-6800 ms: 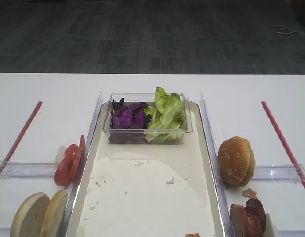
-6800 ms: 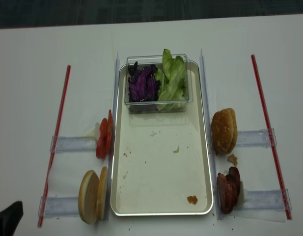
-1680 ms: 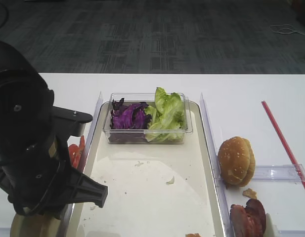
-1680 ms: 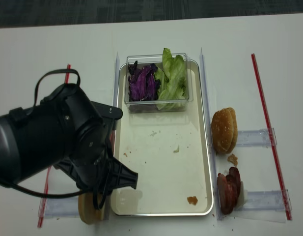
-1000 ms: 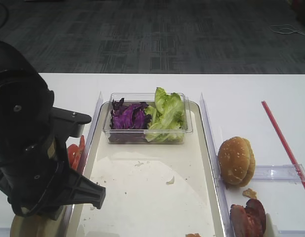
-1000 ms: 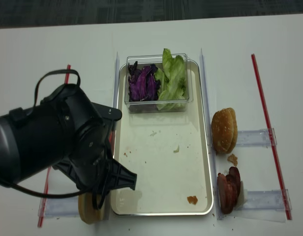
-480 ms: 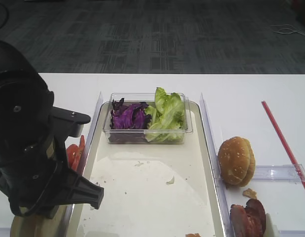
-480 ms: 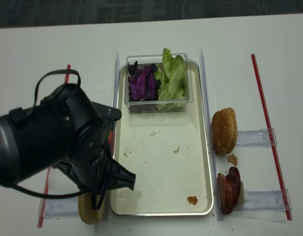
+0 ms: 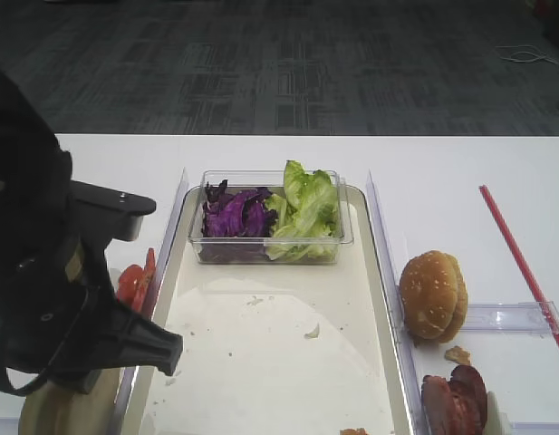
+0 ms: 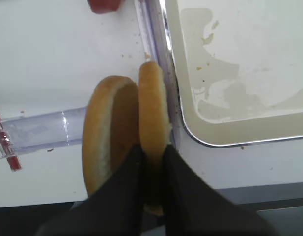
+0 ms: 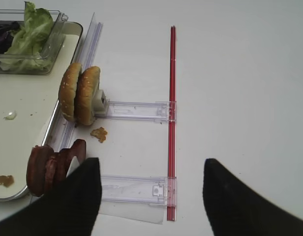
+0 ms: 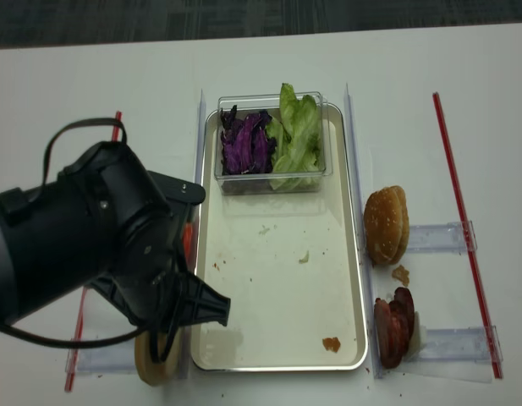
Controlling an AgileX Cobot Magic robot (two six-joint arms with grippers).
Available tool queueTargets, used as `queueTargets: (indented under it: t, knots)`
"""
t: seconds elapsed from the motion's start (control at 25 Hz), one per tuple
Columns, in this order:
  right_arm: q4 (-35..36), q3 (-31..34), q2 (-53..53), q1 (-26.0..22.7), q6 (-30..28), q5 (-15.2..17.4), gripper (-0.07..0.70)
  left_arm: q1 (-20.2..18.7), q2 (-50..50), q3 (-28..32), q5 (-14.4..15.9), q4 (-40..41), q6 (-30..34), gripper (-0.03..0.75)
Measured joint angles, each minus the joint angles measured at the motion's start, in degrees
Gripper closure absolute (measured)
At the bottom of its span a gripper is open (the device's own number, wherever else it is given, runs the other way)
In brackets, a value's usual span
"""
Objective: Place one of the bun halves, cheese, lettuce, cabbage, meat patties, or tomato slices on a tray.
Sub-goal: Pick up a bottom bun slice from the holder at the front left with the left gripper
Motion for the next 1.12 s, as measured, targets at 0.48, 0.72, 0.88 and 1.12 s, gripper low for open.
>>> queueTargets:
  t: [0.48, 0.72, 0.88, 1.12]
  knots:
    - [0.0, 0.0, 0.0, 0.0, 0.0, 0.0, 0.162, 0.0, -7.36, -0.12, 0.47, 0.04, 0.0, 0.656]
    - [0.0, 0.0, 0.0, 0.0, 0.0, 0.0, 0.162, 0.0, -9.16, -1.96, 0.57, 0.48, 0.0, 0.657]
    - [-0.03, 0.0, 0.0, 0.0, 0.0, 0.0, 0.162, 0.0, -9.52, -1.96, -0.45, 0.73, 0.0, 0.658]
    - [-0.03, 0.0, 0.0, 0.0, 0.0, 0.0, 0.162, 1.07, -9.64, -2.04, -3.32, -0.69, 0.16, 0.658]
